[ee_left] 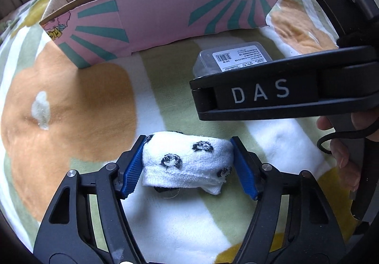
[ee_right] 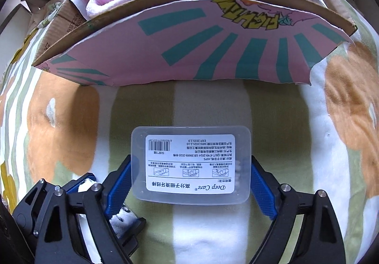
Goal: Organize objects
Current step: 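Grasp the panda-print sock with the left tool while the right tool grasps the clear case, then carry the sock with the left tool while the right tool carries the clear case into the box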
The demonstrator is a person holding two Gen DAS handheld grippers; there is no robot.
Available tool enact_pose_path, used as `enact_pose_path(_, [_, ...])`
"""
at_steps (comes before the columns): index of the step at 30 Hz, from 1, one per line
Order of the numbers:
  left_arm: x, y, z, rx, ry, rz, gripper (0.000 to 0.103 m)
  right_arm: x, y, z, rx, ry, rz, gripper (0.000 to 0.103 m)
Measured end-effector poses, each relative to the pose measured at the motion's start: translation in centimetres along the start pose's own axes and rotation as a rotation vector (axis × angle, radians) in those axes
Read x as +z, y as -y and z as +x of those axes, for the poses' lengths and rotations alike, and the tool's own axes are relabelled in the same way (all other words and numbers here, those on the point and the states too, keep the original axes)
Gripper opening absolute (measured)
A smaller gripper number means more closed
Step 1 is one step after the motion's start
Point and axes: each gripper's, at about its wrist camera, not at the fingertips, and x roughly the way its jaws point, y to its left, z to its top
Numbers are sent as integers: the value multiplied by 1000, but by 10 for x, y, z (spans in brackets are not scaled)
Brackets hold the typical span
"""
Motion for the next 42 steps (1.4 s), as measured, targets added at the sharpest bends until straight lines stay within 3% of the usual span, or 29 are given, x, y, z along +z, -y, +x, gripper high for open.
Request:
enact_pose_path(8, [6, -5, -6, -9, 1, -21, 66, -2, -1, -10, -5, 3, 4, 87])
enact_pose_path(17, [29, -9, -45, 6, 33, -27, 66, 11, -9, -57, 7, 47, 7, 87])
enact_pose_path(29, [59, -21, -143, 54, 50, -125, 66, 44, -31, -147, 24, 145, -14, 87])
enact_pose_path(33, [65, -30, -178, 64, 54, -189, 66, 38, -32, -186, 19, 168, -32, 87])
enact_pose_path(42, [68, -39, -239, 121, 79, -208, 66, 12, -33, -240, 4, 172, -64, 87])
